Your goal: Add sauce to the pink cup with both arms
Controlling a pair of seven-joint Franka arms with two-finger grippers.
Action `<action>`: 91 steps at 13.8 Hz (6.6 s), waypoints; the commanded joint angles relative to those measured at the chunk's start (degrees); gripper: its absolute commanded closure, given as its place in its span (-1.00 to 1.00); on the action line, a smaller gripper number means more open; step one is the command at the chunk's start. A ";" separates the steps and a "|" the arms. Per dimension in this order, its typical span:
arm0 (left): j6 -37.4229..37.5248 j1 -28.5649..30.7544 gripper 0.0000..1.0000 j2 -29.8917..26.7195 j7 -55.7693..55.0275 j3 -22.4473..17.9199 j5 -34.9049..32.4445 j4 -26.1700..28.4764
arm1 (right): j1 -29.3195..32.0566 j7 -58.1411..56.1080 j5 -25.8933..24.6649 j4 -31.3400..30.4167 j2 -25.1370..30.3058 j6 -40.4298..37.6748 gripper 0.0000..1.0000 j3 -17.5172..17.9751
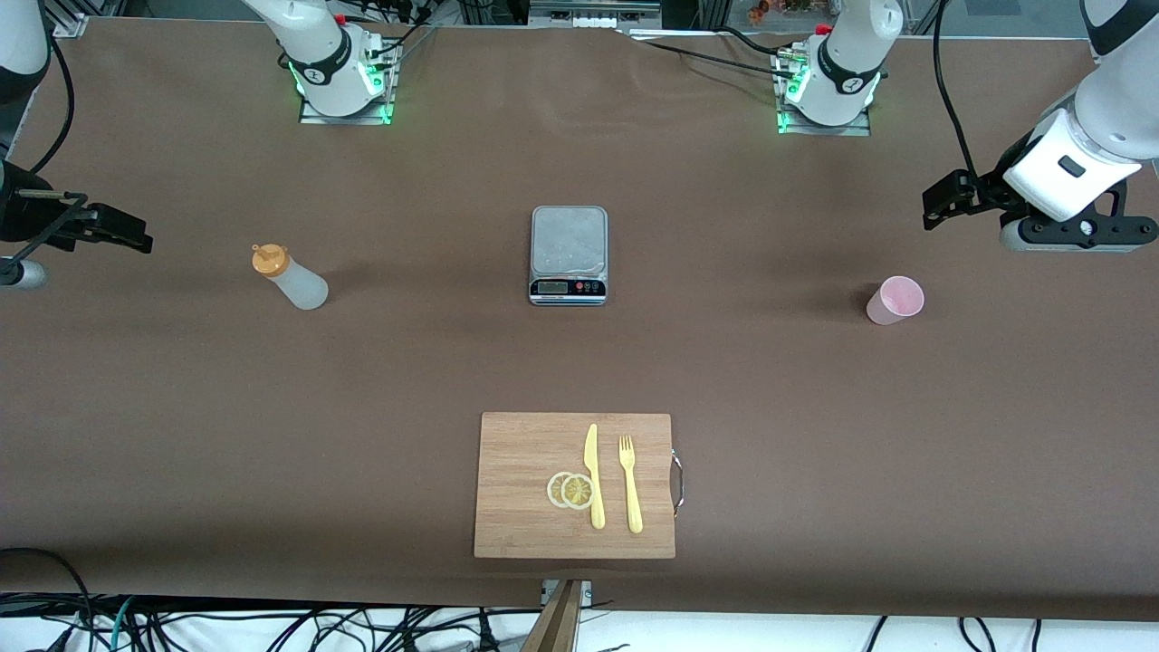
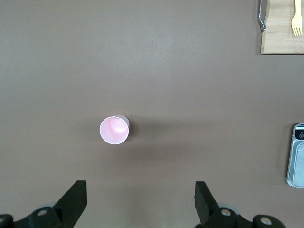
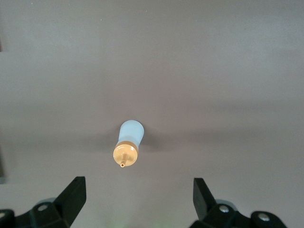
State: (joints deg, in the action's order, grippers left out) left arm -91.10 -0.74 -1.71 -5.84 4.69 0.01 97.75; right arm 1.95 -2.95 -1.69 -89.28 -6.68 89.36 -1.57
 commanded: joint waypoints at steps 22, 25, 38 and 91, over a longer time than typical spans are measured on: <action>3.03 0.30 -1.00 0.83 1.53 1.28 0.78 -1.86 | 0.24 0.14 -0.33 1.48 -0.70 -0.68 -1.00 0.08; 3.56 -0.05 -1.00 2.58 0.92 1.20 1.31 -1.95 | 0.24 0.23 -0.42 1.56 -0.70 -0.68 -1.00 0.08; 12.69 1.17 -1.00 5.22 2.32 1.11 1.05 -3.36 | 0.16 0.23 -0.33 1.48 -0.70 -0.59 -1.00 0.08; -27.18 2.79 1.00 20.15 -36.66 36.00 2.63 11.24 | 0.24 -0.21 -0.42 1.56 -0.26 -1.73 -1.00 -0.10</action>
State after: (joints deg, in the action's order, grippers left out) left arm -115.47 6.35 14.01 -35.77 41.00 2.35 111.56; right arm 2.04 -2.87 -1.70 -88.56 -6.90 88.57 -1.74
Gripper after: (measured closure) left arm 0.965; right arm 0.000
